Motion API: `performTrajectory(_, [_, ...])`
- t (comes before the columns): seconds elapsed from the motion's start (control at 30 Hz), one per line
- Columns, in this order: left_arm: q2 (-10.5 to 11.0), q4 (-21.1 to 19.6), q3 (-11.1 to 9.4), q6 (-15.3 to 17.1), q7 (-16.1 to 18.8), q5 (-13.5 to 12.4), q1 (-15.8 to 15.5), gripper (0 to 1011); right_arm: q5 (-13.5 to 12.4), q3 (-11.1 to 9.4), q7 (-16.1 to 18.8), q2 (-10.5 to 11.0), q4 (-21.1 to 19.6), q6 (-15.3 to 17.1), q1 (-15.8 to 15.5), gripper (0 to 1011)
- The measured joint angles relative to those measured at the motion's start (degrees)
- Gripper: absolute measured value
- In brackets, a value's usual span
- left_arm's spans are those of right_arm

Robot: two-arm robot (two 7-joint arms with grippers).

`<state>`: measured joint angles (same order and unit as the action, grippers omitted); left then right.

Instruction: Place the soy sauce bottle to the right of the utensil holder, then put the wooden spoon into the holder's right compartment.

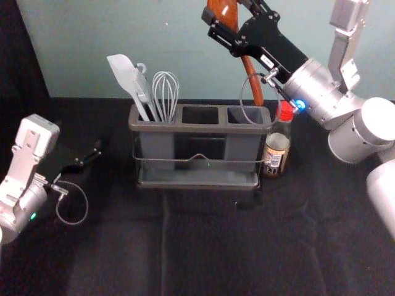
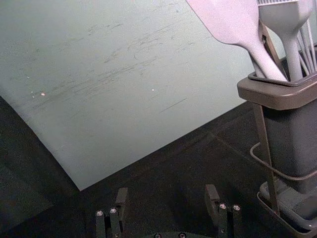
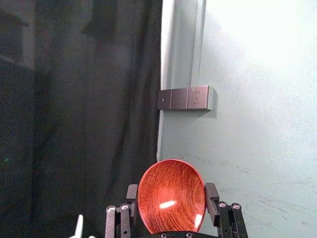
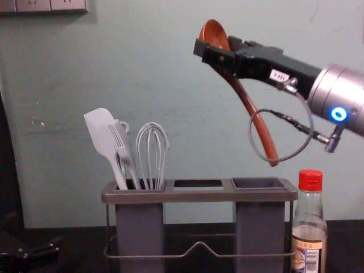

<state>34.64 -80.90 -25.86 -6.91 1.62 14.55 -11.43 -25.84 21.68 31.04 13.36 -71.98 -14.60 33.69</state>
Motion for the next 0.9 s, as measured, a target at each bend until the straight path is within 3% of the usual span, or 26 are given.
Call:
performTrajectory(0.17, [0.00, 0.00, -0.01, 0.00, 0.00, 0.00, 0.00, 1000, -2.55, -0.83, 2.41, -3.19, 6.90, -4.82, 1.19, 835])
performTrajectory(0.4, [0.00, 0.00, 0.00, 0.00, 0.00, 0.00, 0.00, 1000, -3.97, -1.46, 4.34, -5.04, 10.73, -7.85, 1.26, 835])
performTrajectory(0.9, [0.00, 0.00, 0.00, 0.00, 0.00, 0.00, 0.00, 1000, -3.72, -1.75, 5.51, -5.30, 12.00, -9.37, -1.78, 835])
